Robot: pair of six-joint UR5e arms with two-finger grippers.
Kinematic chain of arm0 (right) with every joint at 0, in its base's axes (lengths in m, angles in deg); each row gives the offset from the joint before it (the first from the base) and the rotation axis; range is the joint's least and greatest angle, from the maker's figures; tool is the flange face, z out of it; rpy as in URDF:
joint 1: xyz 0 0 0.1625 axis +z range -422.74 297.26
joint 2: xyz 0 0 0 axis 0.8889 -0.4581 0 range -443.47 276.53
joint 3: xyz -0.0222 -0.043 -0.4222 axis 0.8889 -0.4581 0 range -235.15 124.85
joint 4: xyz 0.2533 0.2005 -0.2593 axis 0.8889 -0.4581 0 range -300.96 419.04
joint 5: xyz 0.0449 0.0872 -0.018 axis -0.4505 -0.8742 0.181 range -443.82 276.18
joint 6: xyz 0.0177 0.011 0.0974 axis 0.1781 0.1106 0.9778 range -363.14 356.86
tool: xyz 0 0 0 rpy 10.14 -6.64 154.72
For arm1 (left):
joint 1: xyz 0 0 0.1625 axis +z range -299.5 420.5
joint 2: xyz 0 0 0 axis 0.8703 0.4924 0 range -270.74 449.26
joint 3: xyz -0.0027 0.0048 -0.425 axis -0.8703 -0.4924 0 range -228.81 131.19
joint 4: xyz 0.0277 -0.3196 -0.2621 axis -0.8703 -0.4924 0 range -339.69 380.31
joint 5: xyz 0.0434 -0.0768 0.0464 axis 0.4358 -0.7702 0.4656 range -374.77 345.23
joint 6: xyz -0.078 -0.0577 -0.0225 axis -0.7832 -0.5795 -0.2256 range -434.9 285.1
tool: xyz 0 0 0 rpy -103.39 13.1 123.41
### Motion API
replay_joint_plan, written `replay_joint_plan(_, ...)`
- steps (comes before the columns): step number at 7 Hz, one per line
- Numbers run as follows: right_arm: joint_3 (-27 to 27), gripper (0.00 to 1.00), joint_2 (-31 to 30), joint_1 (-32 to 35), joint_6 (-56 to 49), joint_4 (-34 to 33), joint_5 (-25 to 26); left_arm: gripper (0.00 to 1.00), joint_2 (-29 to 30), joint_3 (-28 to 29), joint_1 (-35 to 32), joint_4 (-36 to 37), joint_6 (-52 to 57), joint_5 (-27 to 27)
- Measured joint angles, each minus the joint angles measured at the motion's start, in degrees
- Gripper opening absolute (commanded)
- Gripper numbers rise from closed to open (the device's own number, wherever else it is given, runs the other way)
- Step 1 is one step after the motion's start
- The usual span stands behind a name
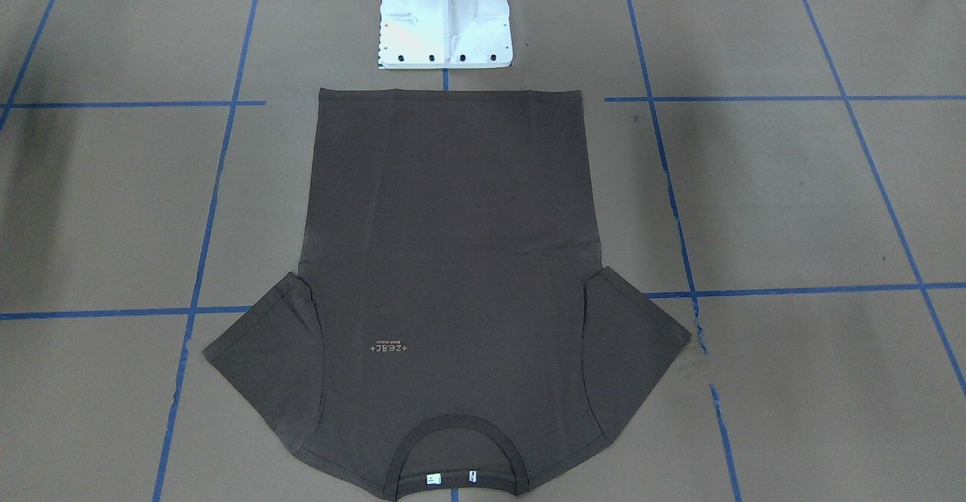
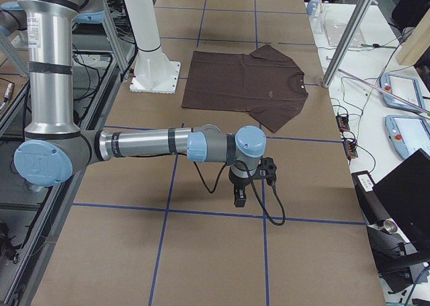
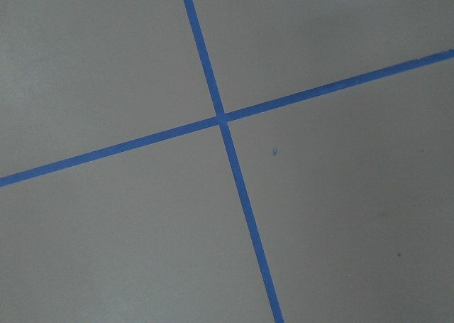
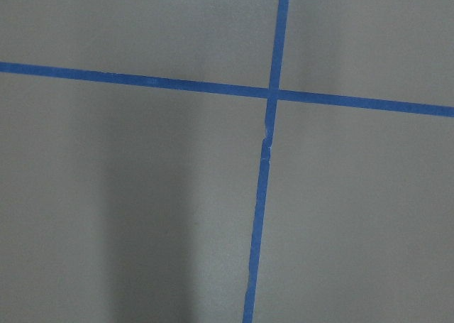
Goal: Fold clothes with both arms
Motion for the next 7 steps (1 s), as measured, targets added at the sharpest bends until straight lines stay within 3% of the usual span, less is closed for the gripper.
replay_joint_plan(5, 1.5, 1.0, 0.1, -0.8, 1.2, 0.2, -1.8, 1.0, -0.1, -2.6, 0.1, 0.0, 0.0, -0.2)
replay_joint_plan(7, 1.1, 1.0, 3.5, -6.0, 6.8, 1.0, -2.5, 1.0, 0.3, -3.5, 0.2, -0.3, 0.0, -1.3)
